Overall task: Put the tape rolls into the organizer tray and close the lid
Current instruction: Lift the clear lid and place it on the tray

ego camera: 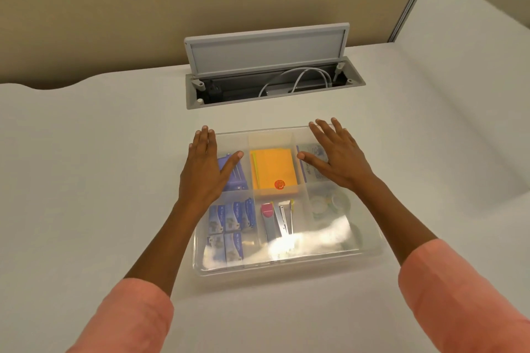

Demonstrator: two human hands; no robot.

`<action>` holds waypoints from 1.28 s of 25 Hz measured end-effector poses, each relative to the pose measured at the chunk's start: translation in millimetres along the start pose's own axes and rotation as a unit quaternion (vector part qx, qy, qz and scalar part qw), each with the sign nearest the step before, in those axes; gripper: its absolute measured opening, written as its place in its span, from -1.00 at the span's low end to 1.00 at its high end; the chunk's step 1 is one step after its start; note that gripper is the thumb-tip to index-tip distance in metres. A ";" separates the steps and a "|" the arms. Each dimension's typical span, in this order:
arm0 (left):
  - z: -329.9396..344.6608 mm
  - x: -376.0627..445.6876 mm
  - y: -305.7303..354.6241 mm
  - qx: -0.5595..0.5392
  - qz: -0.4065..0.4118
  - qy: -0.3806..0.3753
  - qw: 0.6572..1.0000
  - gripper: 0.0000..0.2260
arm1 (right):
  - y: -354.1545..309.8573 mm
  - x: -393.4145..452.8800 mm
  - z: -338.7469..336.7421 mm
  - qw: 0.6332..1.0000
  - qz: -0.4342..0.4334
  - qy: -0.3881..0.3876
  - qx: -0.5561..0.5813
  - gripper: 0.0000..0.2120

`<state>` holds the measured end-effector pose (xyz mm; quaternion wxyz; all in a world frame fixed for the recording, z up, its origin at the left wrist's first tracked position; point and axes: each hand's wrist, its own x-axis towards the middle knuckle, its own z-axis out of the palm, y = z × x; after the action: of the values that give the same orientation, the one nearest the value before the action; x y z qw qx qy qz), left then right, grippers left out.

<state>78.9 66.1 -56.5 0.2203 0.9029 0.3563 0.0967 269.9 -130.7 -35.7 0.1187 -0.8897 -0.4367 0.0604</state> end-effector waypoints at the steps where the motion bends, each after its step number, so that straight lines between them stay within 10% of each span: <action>1: 0.4 -0.6 0.0 -0.005 -0.002 -0.003 1.000 -0.24 | 0.1 0.5 0.1 1.000 0.001 0.002 0.003 0.00; 18: -18.3 -53.2 7.8 -0.028 -0.046 0.020 0.998 -0.30 | -1.4 -44.4 -1.4 0.973 0.139 0.036 0.180 -0.17; 32: -5.5 -117.1 21.6 -0.043 -0.084 0.023 0.995 -0.11 | -11.7 -90.3 12.6 0.990 0.133 0.038 0.032 -0.04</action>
<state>4.9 -26.4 -43.6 0.2577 0.8569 0.4316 0.1138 203.1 -193.3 -44.5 0.1546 -0.9372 -0.3076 0.0561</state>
